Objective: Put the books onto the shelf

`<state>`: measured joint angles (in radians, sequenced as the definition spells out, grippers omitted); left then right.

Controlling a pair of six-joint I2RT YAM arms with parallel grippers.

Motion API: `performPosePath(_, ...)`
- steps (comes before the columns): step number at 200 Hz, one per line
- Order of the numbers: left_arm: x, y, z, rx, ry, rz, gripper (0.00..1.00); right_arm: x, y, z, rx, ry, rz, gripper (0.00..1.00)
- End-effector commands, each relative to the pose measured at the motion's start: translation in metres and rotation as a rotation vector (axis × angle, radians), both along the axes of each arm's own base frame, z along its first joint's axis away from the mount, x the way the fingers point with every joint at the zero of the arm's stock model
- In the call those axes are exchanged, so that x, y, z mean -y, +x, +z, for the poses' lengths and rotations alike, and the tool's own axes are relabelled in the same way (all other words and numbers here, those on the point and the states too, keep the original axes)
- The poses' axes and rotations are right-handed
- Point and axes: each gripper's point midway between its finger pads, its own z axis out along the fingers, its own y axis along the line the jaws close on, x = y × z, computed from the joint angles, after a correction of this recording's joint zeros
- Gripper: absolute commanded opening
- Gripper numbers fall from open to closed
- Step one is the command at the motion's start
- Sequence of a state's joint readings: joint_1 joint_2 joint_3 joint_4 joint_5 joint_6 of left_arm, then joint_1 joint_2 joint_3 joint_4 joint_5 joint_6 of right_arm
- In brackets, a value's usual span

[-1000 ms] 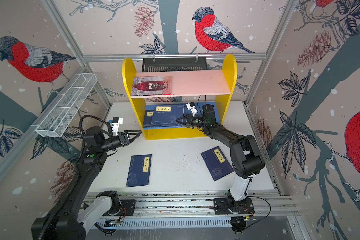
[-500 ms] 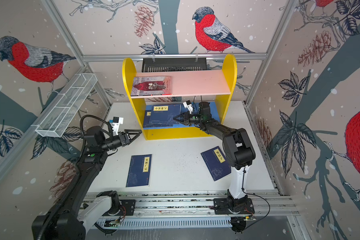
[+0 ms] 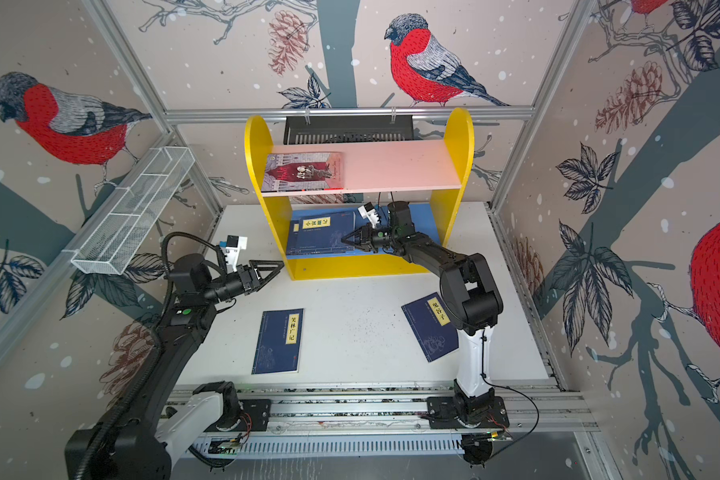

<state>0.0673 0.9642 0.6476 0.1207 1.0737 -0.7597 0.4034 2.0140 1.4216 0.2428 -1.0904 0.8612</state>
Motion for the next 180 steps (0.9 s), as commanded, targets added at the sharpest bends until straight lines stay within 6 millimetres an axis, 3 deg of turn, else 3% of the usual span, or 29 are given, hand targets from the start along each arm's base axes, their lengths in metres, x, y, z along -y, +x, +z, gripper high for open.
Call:
performPosePath(1, 0.001, -0.001, 0.008, 0.044, -0.003, -0.014, 0.81, -0.001, 0.006, 0.0, 0.025, -0.009, -0.014, 0.05)
performPosePath(56, 0.002, -0.004, 0.007, 0.044, -0.003, -0.019, 0.81, -0.004, 0.009, -0.007, 0.004, -0.033, -0.008, 0.15)
performPosePath(117, 0.002, -0.005, 0.007, 0.044, -0.007, -0.019, 0.81, 0.003, 0.014, -0.012, 0.021, -0.114, -0.06, 0.4)
performPosePath(180, 0.002, -0.007, 0.008, 0.047, -0.009, -0.019, 0.81, 0.009, 0.017, -0.017, 0.042, -0.192, -0.108, 0.5)
